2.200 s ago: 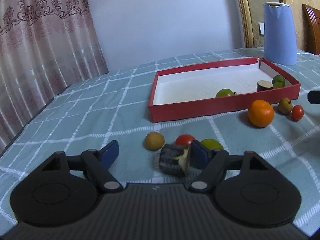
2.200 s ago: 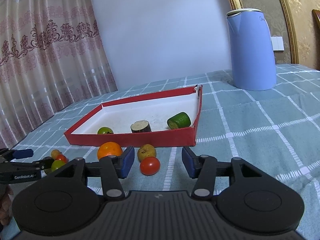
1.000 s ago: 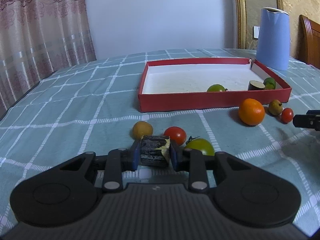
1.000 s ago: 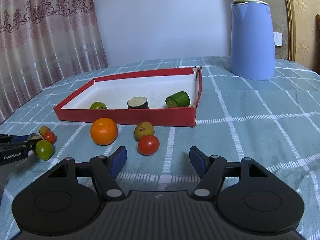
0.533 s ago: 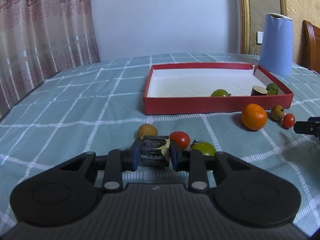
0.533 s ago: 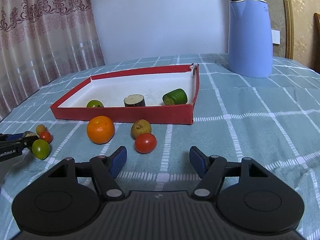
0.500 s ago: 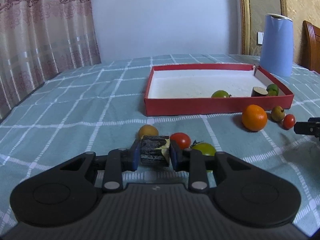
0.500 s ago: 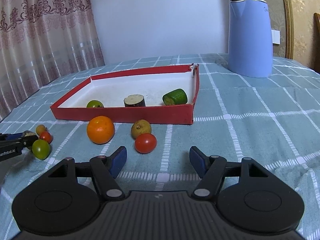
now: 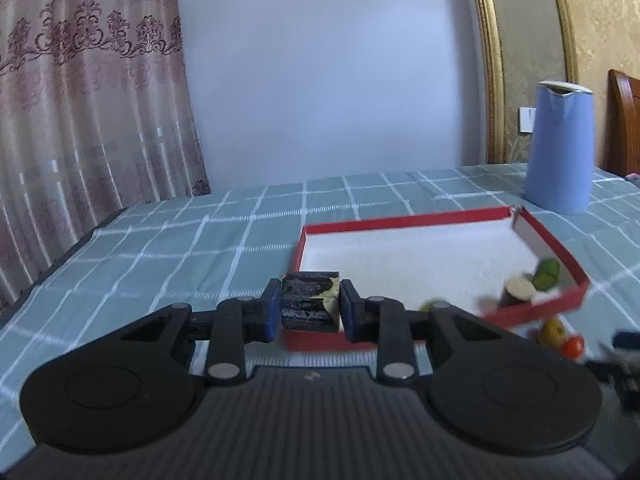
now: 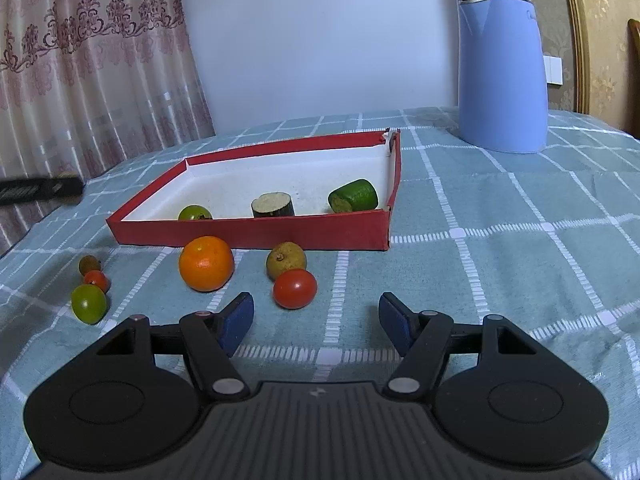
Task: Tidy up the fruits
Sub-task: 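Carry the eggplant chunk into the tray and open the left gripper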
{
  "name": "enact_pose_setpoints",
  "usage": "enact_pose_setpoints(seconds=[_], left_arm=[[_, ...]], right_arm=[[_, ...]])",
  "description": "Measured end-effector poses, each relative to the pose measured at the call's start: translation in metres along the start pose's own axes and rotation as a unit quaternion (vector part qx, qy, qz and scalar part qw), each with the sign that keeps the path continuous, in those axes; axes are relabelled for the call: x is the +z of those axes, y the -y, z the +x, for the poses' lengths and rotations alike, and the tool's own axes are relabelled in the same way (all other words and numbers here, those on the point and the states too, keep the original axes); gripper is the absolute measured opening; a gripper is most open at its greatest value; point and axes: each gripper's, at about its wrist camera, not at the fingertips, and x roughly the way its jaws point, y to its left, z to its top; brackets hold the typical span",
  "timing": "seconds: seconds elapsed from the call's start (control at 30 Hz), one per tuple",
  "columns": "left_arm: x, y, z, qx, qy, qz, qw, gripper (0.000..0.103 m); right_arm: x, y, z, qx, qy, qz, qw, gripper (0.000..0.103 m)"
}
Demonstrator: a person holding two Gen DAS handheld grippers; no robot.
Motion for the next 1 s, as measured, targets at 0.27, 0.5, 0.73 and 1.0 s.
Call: enact_pose_setpoints(seconds=[0.27, 0.5, 0.73, 1.0], left_arm=[[0.010, 0.021, 0.070, 0.018, -0.042, 0.015, 0.9988, 0.027], [-0.003, 0.022, 0.068, 0.040, -0.024, 0.014, 0.9988, 0.079], [-0.018, -0.010, -0.006, 0.037, 0.029, -0.011, 0.9988, 0.089], [-0.070, -0.060, -0.052, 0.066, 0.015, -0.059, 0.9960, 0.089]], right_arm=[[0.000, 0.004, -0.001, 0.012, 0.001, 0.012, 1.000, 0.069], [0.000, 0.004, 0.000, 0.014, 0.000, 0.014, 1.000, 0.069], [0.000, -0.003, -0.009, 0.023, 0.017, -0.015, 0.999, 0.069], [0.009, -0.018, 0.011, 0.003, -0.011, -0.090, 0.996, 0.057]])
